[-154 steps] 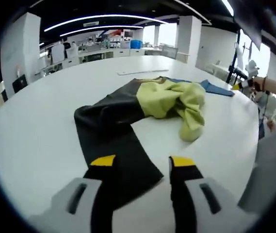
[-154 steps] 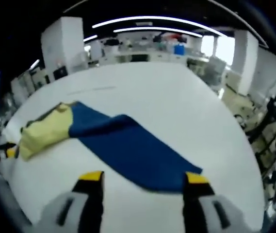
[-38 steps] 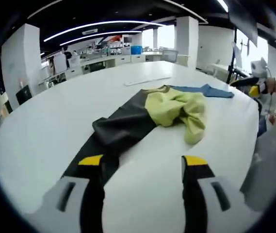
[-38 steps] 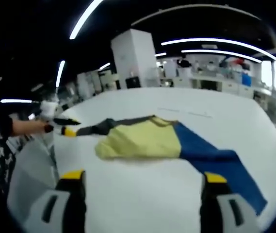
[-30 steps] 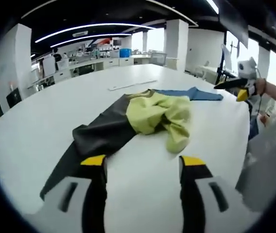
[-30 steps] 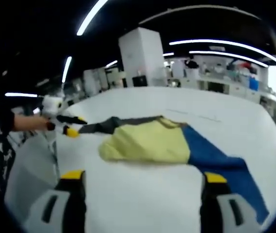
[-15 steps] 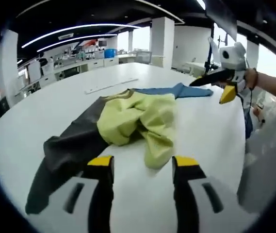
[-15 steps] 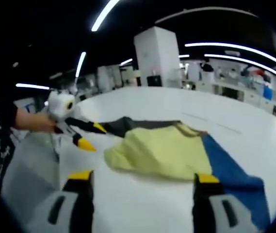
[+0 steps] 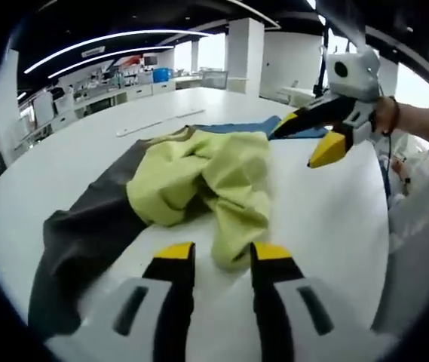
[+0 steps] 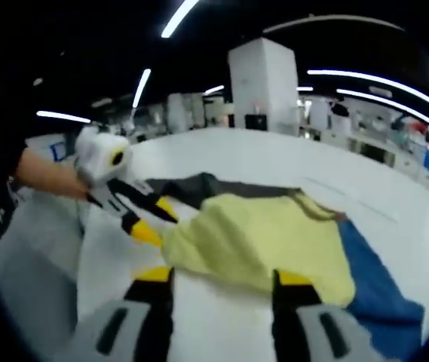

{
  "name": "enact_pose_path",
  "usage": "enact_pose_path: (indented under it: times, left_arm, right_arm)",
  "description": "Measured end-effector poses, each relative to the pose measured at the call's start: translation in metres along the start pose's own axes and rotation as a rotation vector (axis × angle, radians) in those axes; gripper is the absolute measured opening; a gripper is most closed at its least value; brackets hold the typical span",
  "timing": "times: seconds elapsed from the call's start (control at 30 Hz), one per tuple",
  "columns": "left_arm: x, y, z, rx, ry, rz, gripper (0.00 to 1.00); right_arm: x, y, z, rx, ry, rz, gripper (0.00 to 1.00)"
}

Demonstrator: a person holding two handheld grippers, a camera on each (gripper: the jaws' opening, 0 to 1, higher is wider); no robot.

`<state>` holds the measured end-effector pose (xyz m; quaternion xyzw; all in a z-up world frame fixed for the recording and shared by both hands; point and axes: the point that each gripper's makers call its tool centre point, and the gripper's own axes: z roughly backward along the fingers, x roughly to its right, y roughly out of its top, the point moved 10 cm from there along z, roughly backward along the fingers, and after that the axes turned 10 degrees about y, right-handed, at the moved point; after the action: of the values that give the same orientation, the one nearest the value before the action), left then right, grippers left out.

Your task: Fold the garment on the visible template until the final outline fits inside the template.

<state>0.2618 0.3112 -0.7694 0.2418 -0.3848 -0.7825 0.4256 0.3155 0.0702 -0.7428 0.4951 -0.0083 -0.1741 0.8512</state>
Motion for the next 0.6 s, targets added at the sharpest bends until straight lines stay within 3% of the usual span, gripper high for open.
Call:
enact_pose_path:
  times: [0.27,0.6]
  left_arm:
    - [0.003,-0.005,-0.005,-0.006,-0.03,-0.022,0.07]
    - [0.003,-0.005,-0.005,0.011,-0.032,0.015,0.01]
  right_arm:
    - [0.003,-0.003,-0.021,-0.072,-0.025,0.091,0.33]
    - [0.019,-0.008,-0.033,-0.077,-0.113,0.063,0.02]
